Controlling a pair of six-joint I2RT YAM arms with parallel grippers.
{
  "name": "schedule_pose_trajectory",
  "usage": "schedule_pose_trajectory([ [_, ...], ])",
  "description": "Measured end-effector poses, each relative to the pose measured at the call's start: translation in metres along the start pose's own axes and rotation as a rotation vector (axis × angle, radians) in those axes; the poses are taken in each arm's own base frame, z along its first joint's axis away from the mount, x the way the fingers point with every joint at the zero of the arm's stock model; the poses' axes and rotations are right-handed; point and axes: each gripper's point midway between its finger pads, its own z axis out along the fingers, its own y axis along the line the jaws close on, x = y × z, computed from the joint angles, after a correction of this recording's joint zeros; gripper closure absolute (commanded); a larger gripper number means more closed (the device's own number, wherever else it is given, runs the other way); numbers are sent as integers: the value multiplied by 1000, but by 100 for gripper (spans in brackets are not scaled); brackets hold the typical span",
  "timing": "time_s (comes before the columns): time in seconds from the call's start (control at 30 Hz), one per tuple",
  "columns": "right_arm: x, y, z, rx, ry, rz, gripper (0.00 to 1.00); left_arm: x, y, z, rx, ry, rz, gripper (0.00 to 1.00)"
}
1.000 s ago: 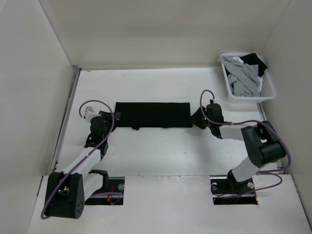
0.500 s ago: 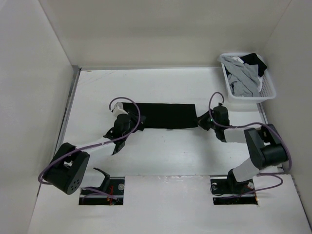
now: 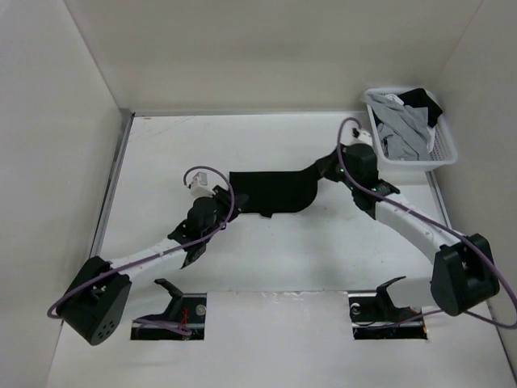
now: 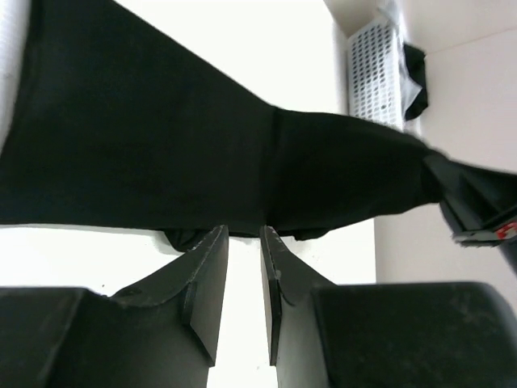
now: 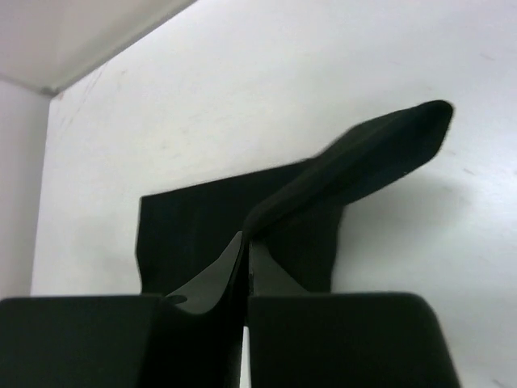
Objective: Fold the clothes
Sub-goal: Fold the tank top
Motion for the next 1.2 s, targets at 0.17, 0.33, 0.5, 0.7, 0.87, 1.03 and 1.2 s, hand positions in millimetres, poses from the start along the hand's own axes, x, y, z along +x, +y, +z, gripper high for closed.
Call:
schedule_pose_trajectory([
  [0.17,24,82,22,-98,75,-194,96,-23,5,-14,3,-65,-22,78],
  [0.33,88,135,47,-134,213,-389,94,-53,7,-30,8,-147,-47,77],
  [0.5,160,164,72,-139,348,-536,85,-77,13,-43,4,-218,-69,77],
  [0.7,222,175,79,-145,457,-582,63,-97,28,-52,-35,-278,-90,76],
  [0.87,223,180,58,-197,482,-532,59,-91,38,-43,-77,-252,-86,76],
  [1.03,170,159,33,-224,407,-411,92,-47,36,-10,-114,-101,-43,76],
  [1.2,119,115,35,-196,278,-269,95,-4,26,28,-112,19,17,77],
])
